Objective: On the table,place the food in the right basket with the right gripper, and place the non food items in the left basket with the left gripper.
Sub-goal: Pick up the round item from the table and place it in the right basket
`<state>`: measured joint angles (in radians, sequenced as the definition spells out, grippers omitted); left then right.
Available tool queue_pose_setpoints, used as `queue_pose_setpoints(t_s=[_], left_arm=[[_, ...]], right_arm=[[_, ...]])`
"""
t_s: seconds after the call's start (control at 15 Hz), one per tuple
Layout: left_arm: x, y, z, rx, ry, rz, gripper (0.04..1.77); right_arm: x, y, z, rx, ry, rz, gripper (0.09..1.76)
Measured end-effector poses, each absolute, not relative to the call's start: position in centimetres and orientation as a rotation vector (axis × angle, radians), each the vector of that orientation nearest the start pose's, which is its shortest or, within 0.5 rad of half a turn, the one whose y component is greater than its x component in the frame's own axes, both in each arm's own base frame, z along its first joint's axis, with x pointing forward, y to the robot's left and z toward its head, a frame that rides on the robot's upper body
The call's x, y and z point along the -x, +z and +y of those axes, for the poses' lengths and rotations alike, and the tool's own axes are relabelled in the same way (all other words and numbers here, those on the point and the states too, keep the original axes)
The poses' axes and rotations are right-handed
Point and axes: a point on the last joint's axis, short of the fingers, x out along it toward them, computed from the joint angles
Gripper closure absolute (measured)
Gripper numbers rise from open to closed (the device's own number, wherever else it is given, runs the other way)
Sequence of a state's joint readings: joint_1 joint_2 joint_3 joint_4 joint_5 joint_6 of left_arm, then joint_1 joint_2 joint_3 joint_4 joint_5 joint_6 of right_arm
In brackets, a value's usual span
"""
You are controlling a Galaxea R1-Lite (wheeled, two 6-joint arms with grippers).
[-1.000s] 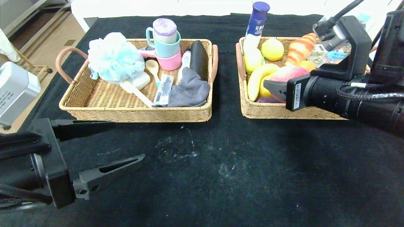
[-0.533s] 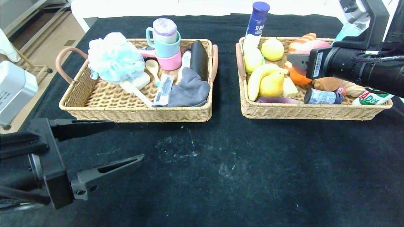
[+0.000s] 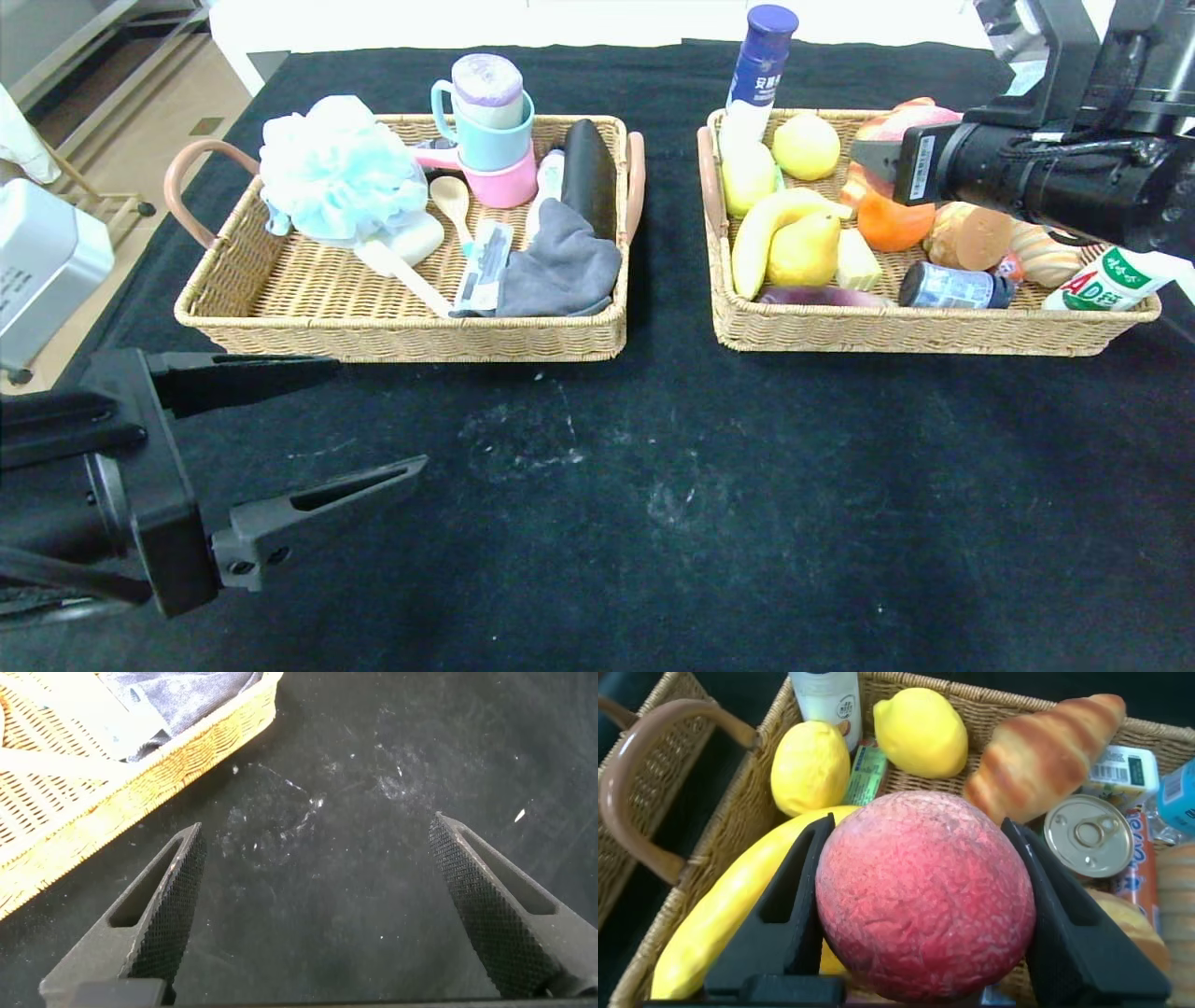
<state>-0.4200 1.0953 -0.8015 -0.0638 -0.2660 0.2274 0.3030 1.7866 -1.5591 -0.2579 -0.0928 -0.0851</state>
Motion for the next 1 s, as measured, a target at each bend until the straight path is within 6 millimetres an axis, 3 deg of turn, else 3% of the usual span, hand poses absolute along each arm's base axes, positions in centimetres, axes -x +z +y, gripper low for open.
queue_pose_setpoints(t_s=[0.53,1.0], left_arm=[[-13.5,26.5,-6.7,-0.235,-0.706,0.155,0.09],[-13.5,26.5,-6.7,-0.236,-0.707,0.155,0.09]], right_arm=[[-36.0,32.0,10.8,0.086,0.199,-0.008,0.65],[-36.1,31.9,10.8,0.088,0.196,-0.006,0.35]])
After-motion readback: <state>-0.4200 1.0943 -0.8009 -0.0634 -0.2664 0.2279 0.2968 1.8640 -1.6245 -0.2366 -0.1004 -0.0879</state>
